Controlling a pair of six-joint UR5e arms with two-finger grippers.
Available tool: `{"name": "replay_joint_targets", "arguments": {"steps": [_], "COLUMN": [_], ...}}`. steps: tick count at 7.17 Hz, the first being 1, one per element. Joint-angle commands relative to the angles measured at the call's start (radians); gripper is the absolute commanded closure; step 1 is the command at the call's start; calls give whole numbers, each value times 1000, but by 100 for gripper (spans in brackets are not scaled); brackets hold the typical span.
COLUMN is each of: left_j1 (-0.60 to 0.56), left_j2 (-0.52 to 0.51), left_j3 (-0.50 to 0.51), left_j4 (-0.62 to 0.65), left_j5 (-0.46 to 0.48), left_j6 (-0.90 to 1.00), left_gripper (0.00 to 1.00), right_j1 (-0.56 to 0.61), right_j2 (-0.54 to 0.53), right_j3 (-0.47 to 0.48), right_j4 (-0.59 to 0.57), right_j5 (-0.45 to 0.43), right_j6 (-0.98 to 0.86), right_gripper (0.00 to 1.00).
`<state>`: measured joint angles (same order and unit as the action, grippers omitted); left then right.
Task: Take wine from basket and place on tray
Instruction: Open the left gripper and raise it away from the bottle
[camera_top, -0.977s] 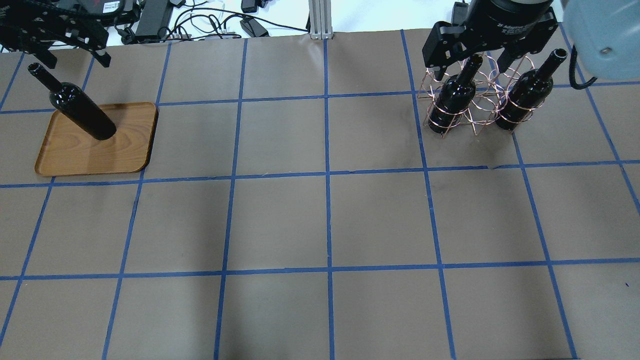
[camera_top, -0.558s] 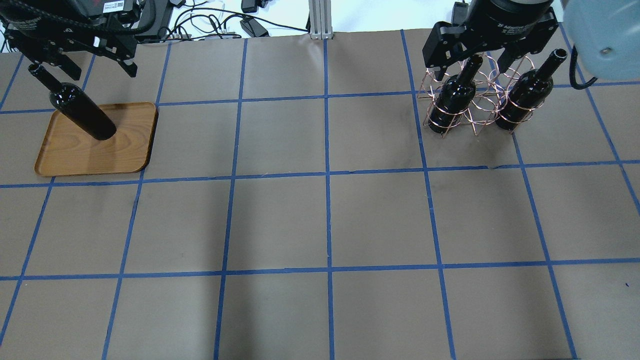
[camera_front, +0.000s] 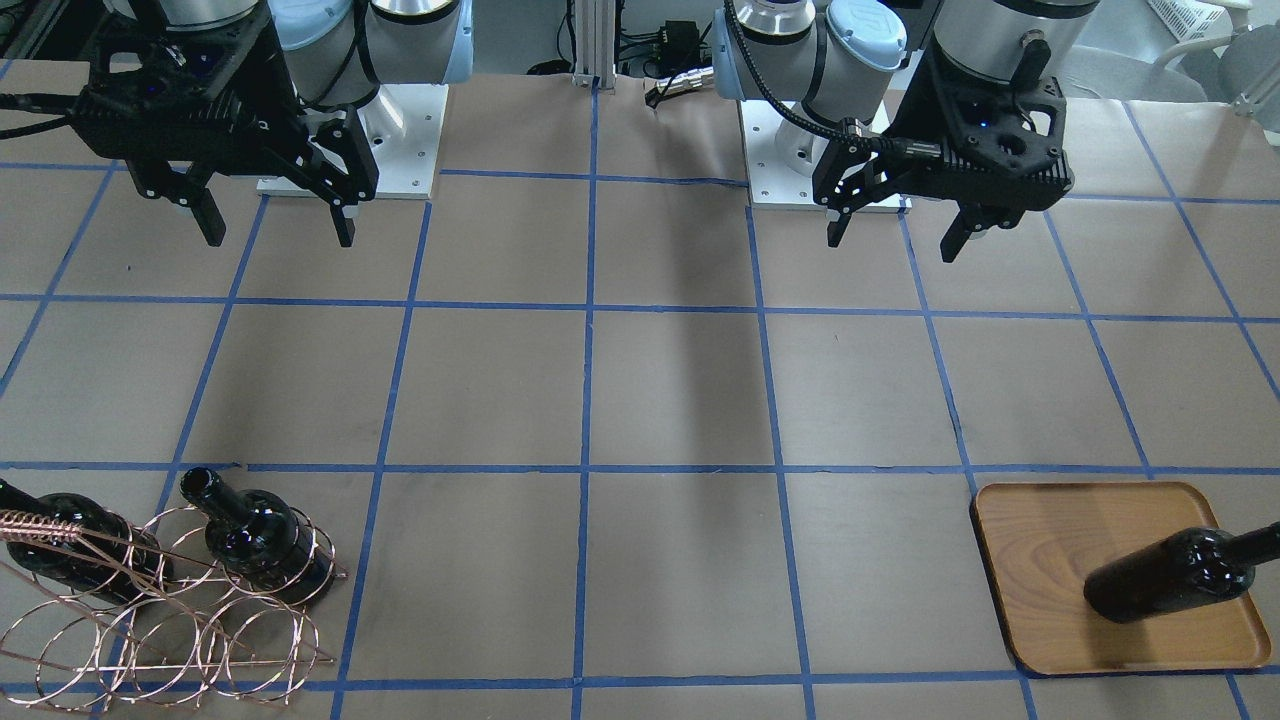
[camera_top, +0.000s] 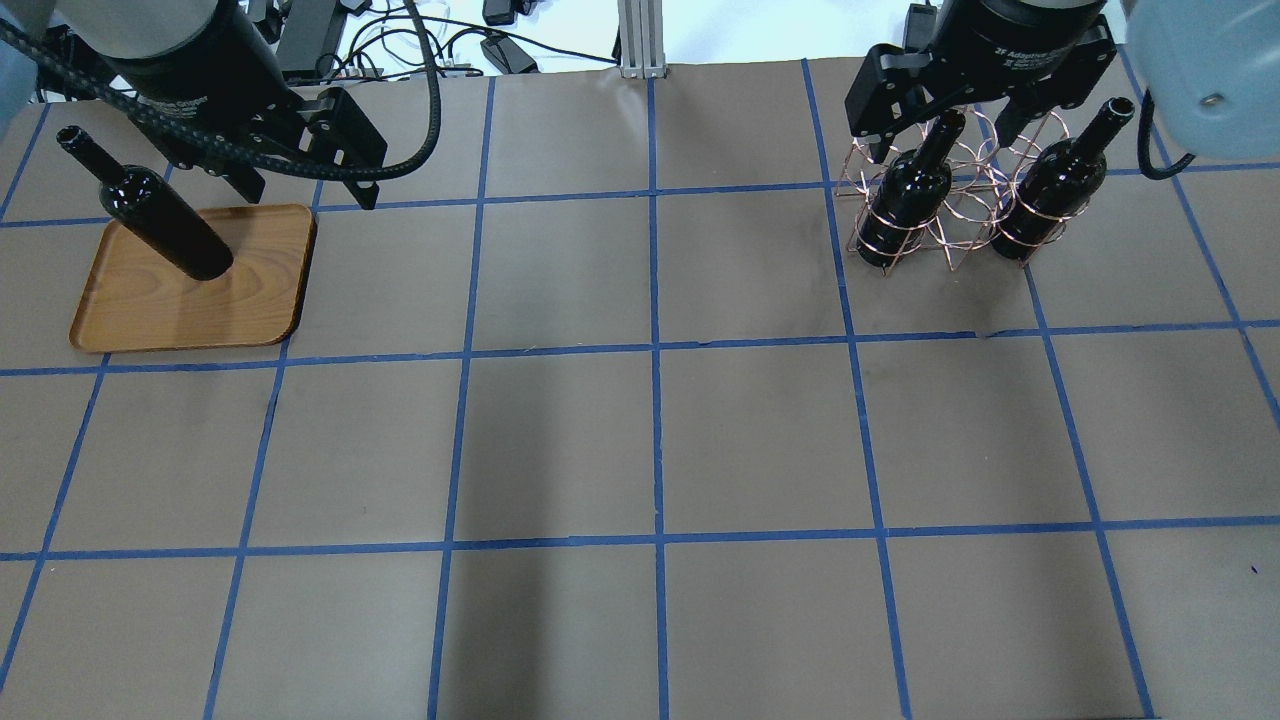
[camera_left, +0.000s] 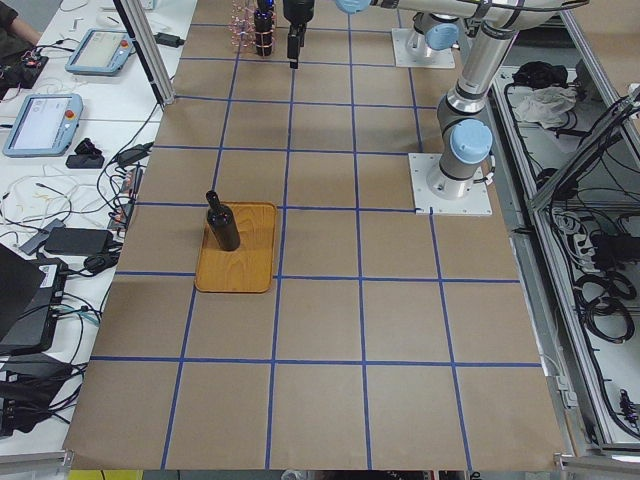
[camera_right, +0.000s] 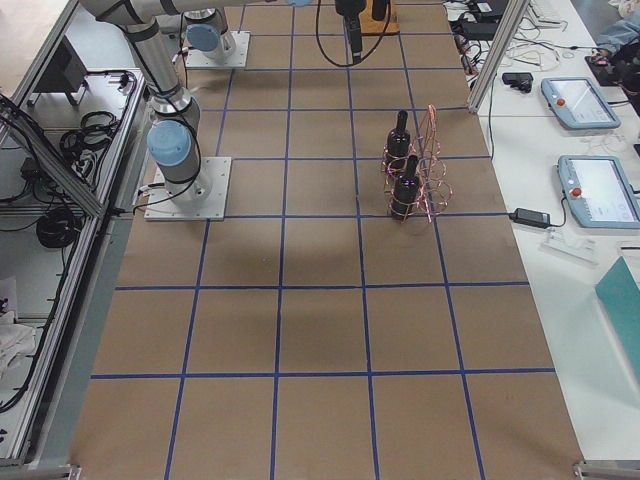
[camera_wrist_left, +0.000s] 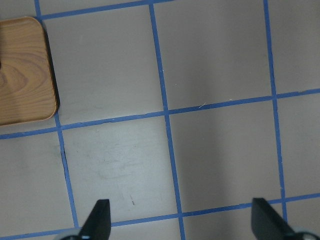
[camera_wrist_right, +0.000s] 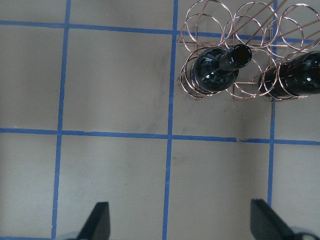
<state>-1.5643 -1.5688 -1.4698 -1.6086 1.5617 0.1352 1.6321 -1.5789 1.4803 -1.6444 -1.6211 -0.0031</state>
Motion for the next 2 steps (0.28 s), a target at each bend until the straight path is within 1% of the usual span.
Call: {"name": "replay_joint_targets", "arguments": {"steps": [1, 2], "left_j1": [-2, -2], "left_j2": [0, 0], "left_j3": [-3, -3], "left_j4": [1, 1], "left_j5": [0, -2], "left_j6": [0, 0], "left_gripper": [0, 0], "right_j1": [0, 0], "right_j2": [-1, -1], "right_j3": [0, 0], "right_j4": [0, 0], "right_j5": [1, 1], "right_j6": [0, 0], "right_gripper": [0, 0]}}
